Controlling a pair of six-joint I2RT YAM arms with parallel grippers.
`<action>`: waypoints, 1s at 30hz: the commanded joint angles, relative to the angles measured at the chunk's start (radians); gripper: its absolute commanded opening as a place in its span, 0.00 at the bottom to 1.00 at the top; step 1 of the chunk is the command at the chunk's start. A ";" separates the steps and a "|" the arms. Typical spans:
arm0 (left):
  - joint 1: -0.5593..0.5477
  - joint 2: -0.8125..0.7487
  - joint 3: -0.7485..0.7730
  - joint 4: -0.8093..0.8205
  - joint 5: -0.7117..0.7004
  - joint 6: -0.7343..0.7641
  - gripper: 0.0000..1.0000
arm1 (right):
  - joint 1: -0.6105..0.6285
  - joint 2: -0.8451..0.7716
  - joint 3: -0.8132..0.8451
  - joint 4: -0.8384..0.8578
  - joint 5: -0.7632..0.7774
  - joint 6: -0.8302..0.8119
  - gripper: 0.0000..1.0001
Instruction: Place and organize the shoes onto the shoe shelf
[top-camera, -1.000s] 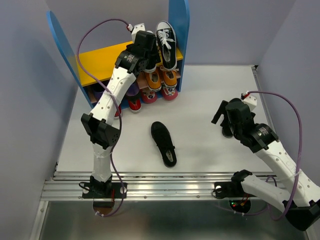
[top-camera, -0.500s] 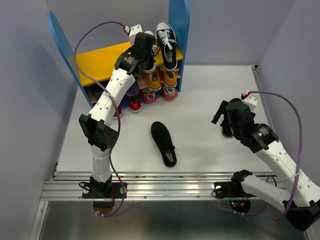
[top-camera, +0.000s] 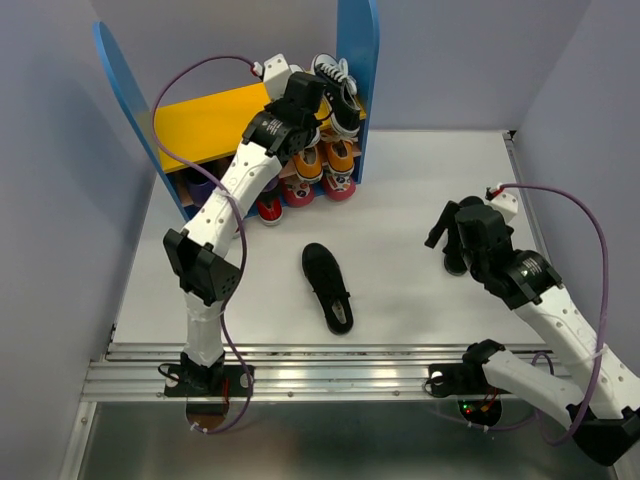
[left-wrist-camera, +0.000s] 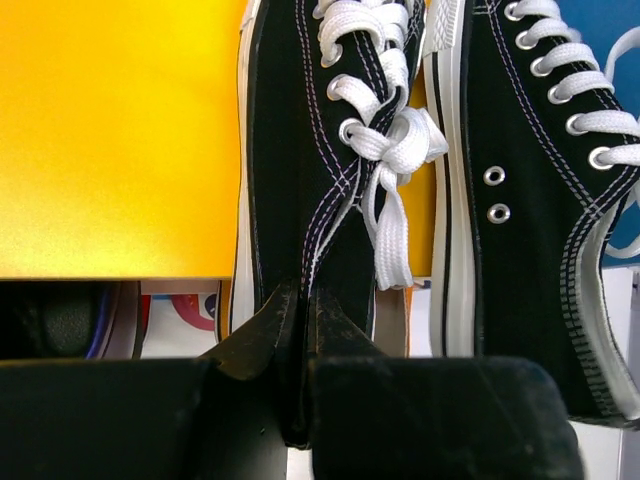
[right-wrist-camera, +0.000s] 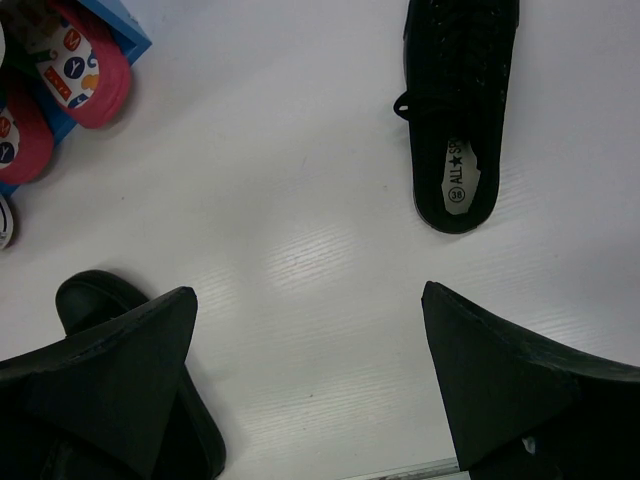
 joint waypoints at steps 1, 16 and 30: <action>-0.020 -0.001 0.111 0.061 -0.020 -0.066 0.00 | 0.000 -0.021 0.013 0.010 0.014 0.005 1.00; 0.004 -0.073 -0.016 0.060 -0.144 -0.154 0.00 | 0.000 -0.034 0.018 -0.010 0.026 0.005 1.00; -0.003 -0.088 -0.030 0.067 -0.164 -0.152 0.00 | 0.000 -0.039 0.033 -0.014 0.022 0.003 1.00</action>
